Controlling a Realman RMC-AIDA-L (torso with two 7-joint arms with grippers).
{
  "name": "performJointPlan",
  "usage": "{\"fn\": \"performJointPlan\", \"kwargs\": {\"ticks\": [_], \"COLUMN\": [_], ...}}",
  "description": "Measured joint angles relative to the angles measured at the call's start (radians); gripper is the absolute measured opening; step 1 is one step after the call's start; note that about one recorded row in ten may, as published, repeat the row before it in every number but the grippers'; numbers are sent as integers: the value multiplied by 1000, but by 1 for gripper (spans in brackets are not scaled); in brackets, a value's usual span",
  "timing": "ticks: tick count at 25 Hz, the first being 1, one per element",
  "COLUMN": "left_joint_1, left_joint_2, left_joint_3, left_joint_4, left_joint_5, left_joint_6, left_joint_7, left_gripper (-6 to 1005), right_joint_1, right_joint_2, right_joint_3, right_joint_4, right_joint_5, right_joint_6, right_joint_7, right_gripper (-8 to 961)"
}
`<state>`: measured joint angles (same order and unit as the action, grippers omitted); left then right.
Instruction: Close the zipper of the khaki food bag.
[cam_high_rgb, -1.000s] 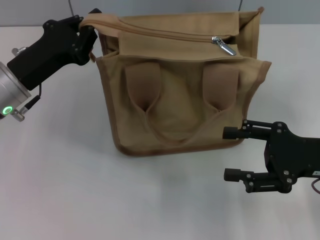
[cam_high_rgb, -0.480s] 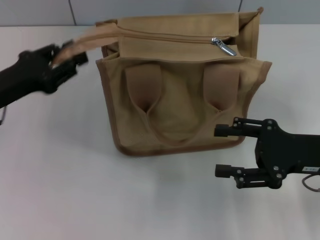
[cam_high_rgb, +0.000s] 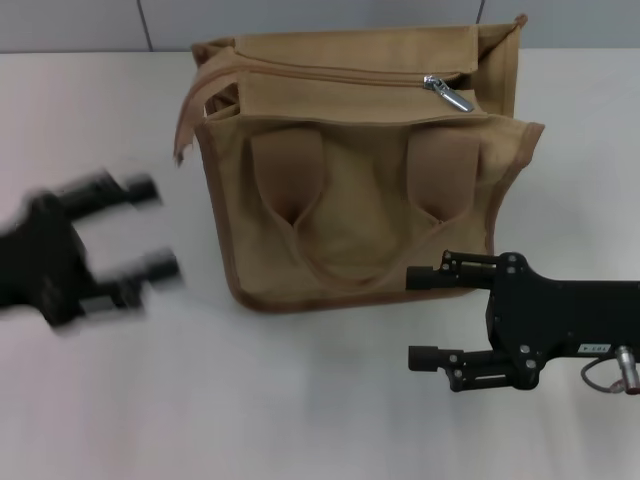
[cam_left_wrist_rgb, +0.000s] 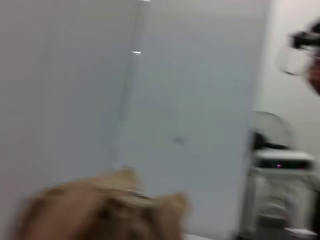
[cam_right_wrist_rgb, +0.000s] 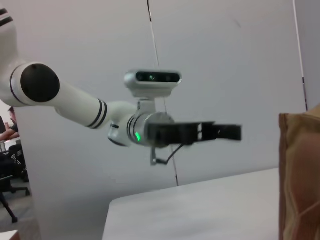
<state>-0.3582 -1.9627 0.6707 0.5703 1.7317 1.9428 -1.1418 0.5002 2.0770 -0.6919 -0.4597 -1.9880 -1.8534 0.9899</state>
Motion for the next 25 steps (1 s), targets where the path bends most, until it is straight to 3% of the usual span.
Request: {"fn": "performJointPlan", "kwargs": {"ticks": [4,5,9,25], "left_joint_1": [0,-9,-22,-36], "left_joint_2": [-61,-84,-101,-100], "left_joint_3": [78,106,110,102], "left_joint_4": [-1,-2,-19,-63], "left_joint_5": [93,149,209,210], "left_joint_6": [13,-5,-43,-56], "left_joint_7": [97,111,128,165], "left_gripper": [747,764,829,829], "right_joint_1": [0,0,-3,0], "right_joint_2": [0,0,1,2], "right_joint_3": [0,0,-6,-25], "right_joint_4": [16,18,19,21], "right_joint_5": [0,0,0,0], "right_joint_6": [0,1,6,21], "right_joint_7": [-23,-26,-32,-36], "right_gripper": [775,775,775,775]}}
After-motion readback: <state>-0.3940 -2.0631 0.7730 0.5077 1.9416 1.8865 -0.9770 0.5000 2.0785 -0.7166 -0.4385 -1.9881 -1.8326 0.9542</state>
